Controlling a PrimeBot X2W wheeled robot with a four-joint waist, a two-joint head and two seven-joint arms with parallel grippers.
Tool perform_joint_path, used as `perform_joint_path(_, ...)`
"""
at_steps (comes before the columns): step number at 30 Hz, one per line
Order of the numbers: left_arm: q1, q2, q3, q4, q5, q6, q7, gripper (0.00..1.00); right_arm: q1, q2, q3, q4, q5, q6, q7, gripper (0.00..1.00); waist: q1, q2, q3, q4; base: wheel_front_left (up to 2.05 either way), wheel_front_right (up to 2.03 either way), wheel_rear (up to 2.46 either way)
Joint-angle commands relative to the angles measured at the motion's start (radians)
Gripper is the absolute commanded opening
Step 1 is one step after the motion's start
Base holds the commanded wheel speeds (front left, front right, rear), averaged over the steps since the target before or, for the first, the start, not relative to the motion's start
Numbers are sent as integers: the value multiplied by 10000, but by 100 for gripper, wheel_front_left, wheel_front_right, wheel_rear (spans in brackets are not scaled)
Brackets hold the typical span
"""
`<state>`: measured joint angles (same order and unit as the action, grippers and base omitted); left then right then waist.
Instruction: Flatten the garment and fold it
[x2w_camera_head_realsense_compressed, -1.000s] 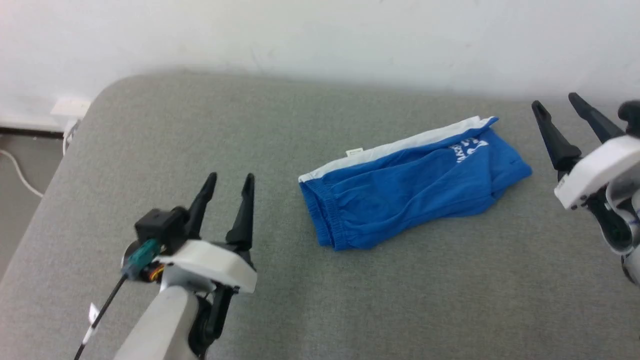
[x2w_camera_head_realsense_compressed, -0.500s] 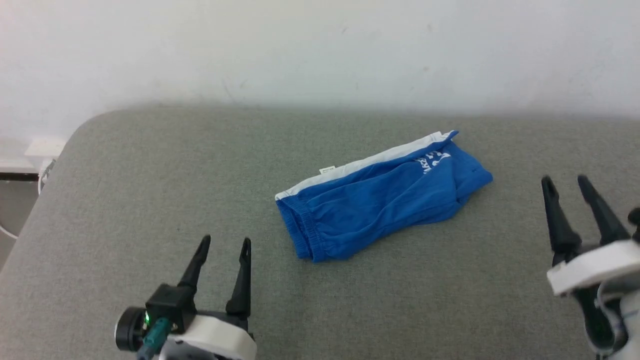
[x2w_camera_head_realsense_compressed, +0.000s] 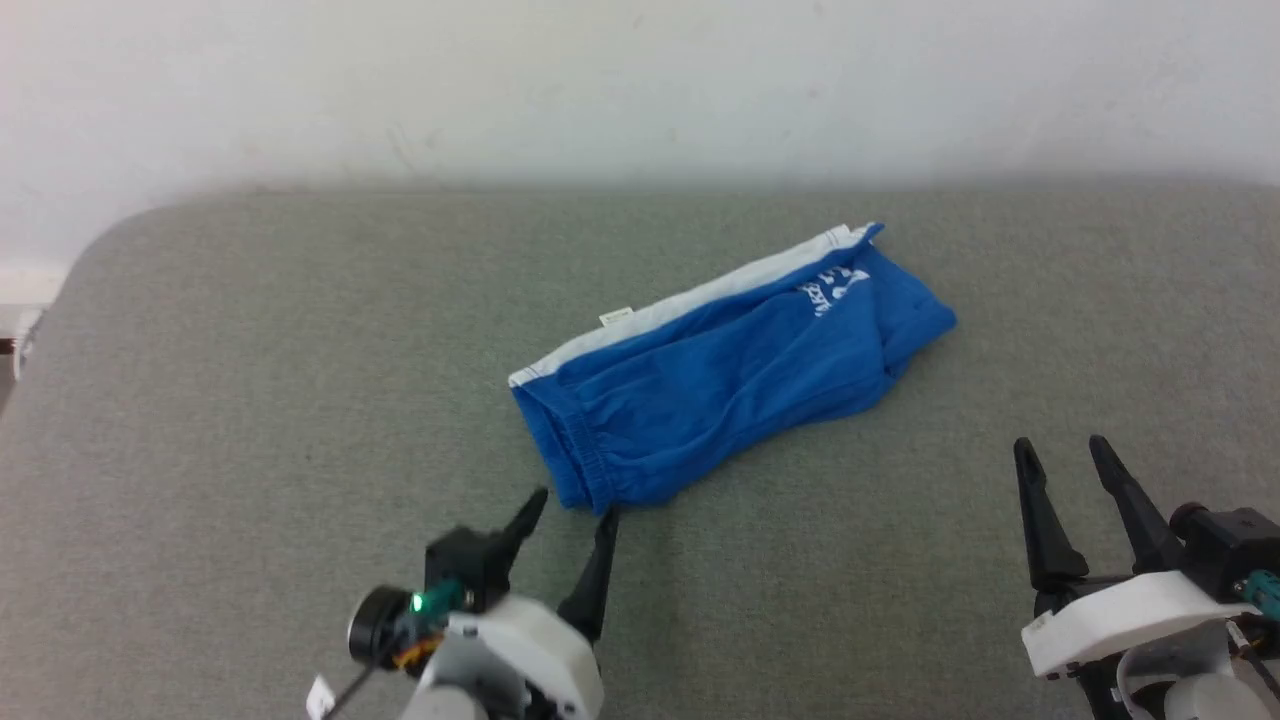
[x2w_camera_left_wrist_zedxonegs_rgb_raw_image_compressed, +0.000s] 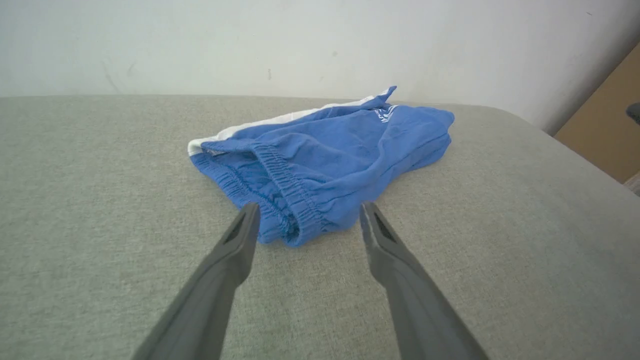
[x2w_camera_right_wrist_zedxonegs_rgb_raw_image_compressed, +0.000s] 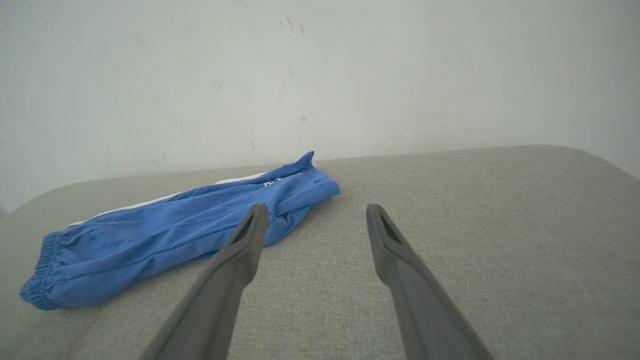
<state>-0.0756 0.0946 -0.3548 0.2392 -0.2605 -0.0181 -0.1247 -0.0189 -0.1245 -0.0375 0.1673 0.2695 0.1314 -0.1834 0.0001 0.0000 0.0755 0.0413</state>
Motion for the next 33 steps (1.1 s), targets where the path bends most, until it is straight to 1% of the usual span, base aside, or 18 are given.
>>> perform_joint_path(1, -344, -39, 69, 71, -166, 20, 158, 100, 17, 53, -46, -101, -104, -7, 53, 100, -1, 0, 390, -318, 0, 0, 0)
perform_joint_path(3, -762, -104, 90, 309, -247, 158, 627, 100, -18, 116, -51, -187, -140, -7, 114, 100, -1, 0, 590, -475, 0, 0, 0)
perform_joint_path(8, -1553, -148, 309, 993, -204, 824, 1465, 100, -140, 232, -57, -246, -157, -7, 132, 100, -1, 0, 1011, -820, 0, 0, 0)
perform_joint_path(12, -1727, -12, 487, 1582, -5, 1465, 1950, 100, -211, 301, -36, -183, -161, -7, 107, 100, -1, 0, 1259, -1000, 0, 0, 0)
perform_joint_path(15, -1736, 82, 516, 1905, 132, 1806, 2250, 100, -236, 340, -94, -119, -143, -7, 55, 100, -1, 0, 1380, -1024, 0, 0, 0)
perform_joint_path(17, -1716, 130, 467, 2108, 202, 1932, 2511, 100, -261, 359, -106, -78, -141, -7, 28, 100, -1, 0, 1430, -1020, 0, 0, 0)
perform_joint_path(20, -1666, 98, 361, 2334, 110, 1873, 2878, 100, -364, 385, -84, -9, -115, -7, 9, 100, -1, 0, 1455, -968, 0, 0, 0)
perform_joint_path(21, -1654, 80, 321, 2396, 61, 1821, 2975, 89, -411, 385, -69, -7, -99, -7, 7, 100, -1, 0, 1450, -932, 0, 0, 0)
perform_joint_path(23, -1631, 26, 248, 2445, -83, 1656, 3065, 0, -505, 297, -25, -19, -94, -7, 24, 100, -1, 0, 1421, -827, 0, 0, 0)
perform_joint_path(25, -1623, -15, 159, 2464, -163, 1534, 3094, 0, -567, 76, 48, -32, -113, -7, 130, 100, -1, 0, 1377, -660, 0, 0, 0)
perform_joint_path(28, -1686, -35, 94, 2296, -145, 1475, 2707, 0, -710, -425, 187, -94, -34, -7, 518, 100, -1, 0, 1310, -352, 0, 0, 0)
perform_joint_path(30, -1742, -44, 34, 2083, -109, 1395, 2295, 0, -903, -749, 387, -195, 253, -7, 1015, 100, -1, 0, 1287, -131, 0, 0, 0)
perform_joint_path(33, -1845, -99, -179, 1753, -38, 1221, 1762, 0, -1299, -1419, 953, -325, 807, -7, 2164, 100, -1, 0, 1379, 248, 0, 0, 0)
